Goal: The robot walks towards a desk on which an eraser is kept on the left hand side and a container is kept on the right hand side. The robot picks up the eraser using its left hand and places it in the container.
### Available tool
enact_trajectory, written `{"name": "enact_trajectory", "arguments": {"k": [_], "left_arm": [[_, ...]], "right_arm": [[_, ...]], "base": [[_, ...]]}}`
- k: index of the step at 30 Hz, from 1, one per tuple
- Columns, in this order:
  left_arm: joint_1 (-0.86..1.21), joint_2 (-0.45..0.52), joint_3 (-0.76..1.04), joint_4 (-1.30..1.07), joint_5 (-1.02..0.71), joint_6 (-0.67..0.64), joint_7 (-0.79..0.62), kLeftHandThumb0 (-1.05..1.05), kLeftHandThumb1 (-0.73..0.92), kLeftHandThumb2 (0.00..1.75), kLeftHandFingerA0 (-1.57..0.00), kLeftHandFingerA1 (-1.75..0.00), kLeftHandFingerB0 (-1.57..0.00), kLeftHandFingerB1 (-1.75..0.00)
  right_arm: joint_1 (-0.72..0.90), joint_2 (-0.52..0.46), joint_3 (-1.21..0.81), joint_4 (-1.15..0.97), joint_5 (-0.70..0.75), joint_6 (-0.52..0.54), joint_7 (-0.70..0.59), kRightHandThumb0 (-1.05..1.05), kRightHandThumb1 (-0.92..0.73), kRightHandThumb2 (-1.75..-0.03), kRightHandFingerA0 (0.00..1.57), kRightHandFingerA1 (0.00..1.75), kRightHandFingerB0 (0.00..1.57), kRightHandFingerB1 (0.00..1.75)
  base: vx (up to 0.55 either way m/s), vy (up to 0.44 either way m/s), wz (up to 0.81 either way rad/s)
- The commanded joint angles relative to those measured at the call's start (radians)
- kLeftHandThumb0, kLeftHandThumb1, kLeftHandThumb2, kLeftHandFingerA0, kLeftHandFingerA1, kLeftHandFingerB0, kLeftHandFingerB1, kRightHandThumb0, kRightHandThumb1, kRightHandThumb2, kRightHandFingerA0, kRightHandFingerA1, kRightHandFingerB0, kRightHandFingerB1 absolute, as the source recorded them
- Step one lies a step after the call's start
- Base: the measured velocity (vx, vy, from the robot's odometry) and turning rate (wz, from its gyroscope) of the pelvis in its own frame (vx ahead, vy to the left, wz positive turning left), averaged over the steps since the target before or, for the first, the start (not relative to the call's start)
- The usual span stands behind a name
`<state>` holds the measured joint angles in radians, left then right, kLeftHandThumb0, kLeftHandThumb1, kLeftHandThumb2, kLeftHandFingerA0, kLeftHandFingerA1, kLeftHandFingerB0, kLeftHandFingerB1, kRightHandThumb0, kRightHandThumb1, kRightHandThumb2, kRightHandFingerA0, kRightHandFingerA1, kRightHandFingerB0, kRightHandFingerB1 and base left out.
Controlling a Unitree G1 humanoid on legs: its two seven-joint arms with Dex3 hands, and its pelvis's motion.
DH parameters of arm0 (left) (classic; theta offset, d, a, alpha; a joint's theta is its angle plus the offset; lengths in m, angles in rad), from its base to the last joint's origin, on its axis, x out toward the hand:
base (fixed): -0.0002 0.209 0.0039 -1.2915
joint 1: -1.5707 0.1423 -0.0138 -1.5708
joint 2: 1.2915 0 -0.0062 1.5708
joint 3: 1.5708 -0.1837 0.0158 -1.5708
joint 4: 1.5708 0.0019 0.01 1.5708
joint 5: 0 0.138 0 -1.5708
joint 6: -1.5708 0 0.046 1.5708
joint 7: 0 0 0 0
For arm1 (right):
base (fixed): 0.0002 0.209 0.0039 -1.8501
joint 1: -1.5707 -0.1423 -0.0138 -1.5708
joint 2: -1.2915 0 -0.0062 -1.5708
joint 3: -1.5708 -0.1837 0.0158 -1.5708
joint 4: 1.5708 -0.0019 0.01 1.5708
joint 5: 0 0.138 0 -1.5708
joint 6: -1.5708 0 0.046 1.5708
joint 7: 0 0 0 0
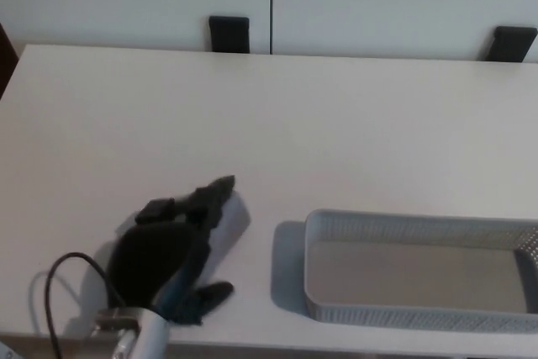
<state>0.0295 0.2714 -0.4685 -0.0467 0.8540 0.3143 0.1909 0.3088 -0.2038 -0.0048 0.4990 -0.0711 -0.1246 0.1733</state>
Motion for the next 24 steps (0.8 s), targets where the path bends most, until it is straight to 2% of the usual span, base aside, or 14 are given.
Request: {"name": "enact_trajectory", "arguments": {"k": [1, 2, 3, 4, 5, 8, 10, 12, 15, 17, 19, 21, 22, 24], "left_arm": [[0.001, 0.041, 0.008, 0.162, 0.077, 0.045, 0.058, -0.30, 0.67, 0.60, -1.21, -1.28, -0.86, -0.55], [-0.006, 0.042, 0.012, 0.171, 0.074, 0.045, 0.050, -0.30, 0.67, 0.61, -1.17, -1.40, -0.94, -0.60], [-0.009, 0.047, 0.017, 0.179, 0.069, 0.041, 0.043, -0.27, 0.62, 0.64, -1.13, -1.63, -0.94, -1.06], [-0.009, 0.047, 0.026, 0.191, 0.057, 0.026, 0.059, -0.23, 0.45, 0.83, -1.40, -1.46, -0.95, -1.14], [-0.010, 0.045, 0.035, 0.198, 0.045, 0.013, 0.071, -0.17, 0.55, 0.62, -1.10, -1.75, -0.89, -1.32], [-0.006, 0.045, 0.050, 0.204, 0.034, -0.014, 0.094, -0.15, 0.54, 0.57, -1.08, -1.75, -0.79, -1.43], [0.005, 0.044, 0.069, 0.188, 0.010, -0.040, 0.091, -0.14, 0.55, 0.56, -1.06, -1.75, -0.80, -1.32], [0.009, 0.043, 0.075, 0.190, 0.010, -0.063, 0.120, -0.15, 0.53, 0.56, -1.07, -1.75, -0.81, -1.30], [0.023, 0.038, 0.088, 0.177, -0.007, -0.106, 0.142, -0.13, 0.54, 0.56, -1.06, -1.75, -0.79, -1.33], [0.031, 0.031, 0.106, 0.161, -0.042, -0.142, 0.141, -0.10, 0.54, 0.58, -1.04, -1.75, -0.71, -1.52], [0.045, -0.013, 0.145, 0.071, -0.137, -0.175, 0.098, -0.04, 0.54, 0.57, -1.04, -1.75, -0.77, -1.52], [0.048, -0.017, 0.151, 0.065, -0.138, -0.178, 0.093, -0.04, 0.54, 0.57, -1.04, -1.75, -0.77, -1.52], [0.053, -0.039, 0.167, -0.001, -0.192, -0.186, 0.058, -0.07, 0.55, 0.57, -1.03, -1.75, -0.78, -1.55], [0.054, -0.049, 0.175, -0.086, -0.216, -0.191, 0.032, -0.11, 0.55, 0.57, -1.03, -1.75, -0.76, -1.60]], "right_arm": [[-0.003, -0.024, 0.000, -0.005, -0.013, 0.004, -0.006, -0.17, -0.42, -0.87, 0.47, 0.63, 0.24, 0.52], [-0.008, -0.023, -0.002, -0.007, -0.011, 0.007, -0.005, -0.16, -0.42, -0.87, 0.47, 0.63, 0.24, 0.52], [-0.010, -0.021, -0.005, -0.006, -0.007, 0.008, -0.004, -0.17, -0.42, -0.87, 0.47, 0.63, 0.24, 0.53], [-0.013, -0.021, -0.004, -0.002, -0.009, 0.007, -0.005, -0.17, -0.41, -0.87, 0.47, 0.63, 0.24, 0.53], [-0.015, -0.025, -0.001, -0.004, -0.014, 0.008, -0.005, -0.18, -0.42, -0.87, 0.46, 0.62, 0.23, 0.52], [-0.012, -0.029, 0.001, -0.010, -0.018, 0.002, -0.003, -0.17, -0.42, -0.87, 0.47, 0.63, 0.23, 0.52], [-0.010, -0.027, 0.002, -0.019, -0.017, 0.018, -0.003, -0.17, -0.43, -0.87, 0.47, 0.62, 0.23, 0.52], [-0.006, -0.027, 0.003, -0.024, -0.017, 0.023, -0.003, -0.16, -0.43, -0.88, 0.45, 0.62, 0.22, 0.52], [-0.003, -0.027, 0.003, -0.029, -0.017, 0.022, -0.002, -0.16, -0.43, -0.88, 0.46, 0.62, 0.23, 0.52], [-0.006, -0.029, 0.008, -0.025, -0.024, 0.014, -0.004, -0.17, -0.42, -0.87, 0.46, 0.62, 0.23, 0.52], [-0.015, -0.030, 0.008, -0.016, -0.023, 0.010, -0.004, -0.18, -0.42, -0.87, 0.48, 0.63, 0.24, 0.52], [-0.015, -0.030, 0.008, -0.016, -0.023, 0.010, -0.004, -0.18, -0.42, -0.87, 0.48, 0.63, 0.24, 0.52], [-0.013, -0.038, 0.013, -0.019, -0.034, 0.010, -0.005, -0.20, -0.61, -0.57, 0.54, 0.47, 0.35, 0.39], [-0.013, -0.040, 0.016, -0.020, -0.041, 0.014, -0.009, -0.20, -0.61, -0.57, 0.53, 0.47, 0.35, 0.39]], "base": [[0.00, 0.000, 0.00], [0.00, 0.000, 0.00], [0.00, 0.000, 0.00], [0.00, 0.000, 0.00], [0.00, 0.000, 0.00], [0.00, 0.000, 0.00], [0.00, 0.000, 0.00], [0.00, 0.000, 0.00], [0.00, 0.000, 0.00], [0.00, 0.000, 0.00], [0.00, 0.000, 0.00], [0.00, 0.000, 0.00], [0.00, 0.000, 0.00], [0.00, -0.002, 0.03]]}}
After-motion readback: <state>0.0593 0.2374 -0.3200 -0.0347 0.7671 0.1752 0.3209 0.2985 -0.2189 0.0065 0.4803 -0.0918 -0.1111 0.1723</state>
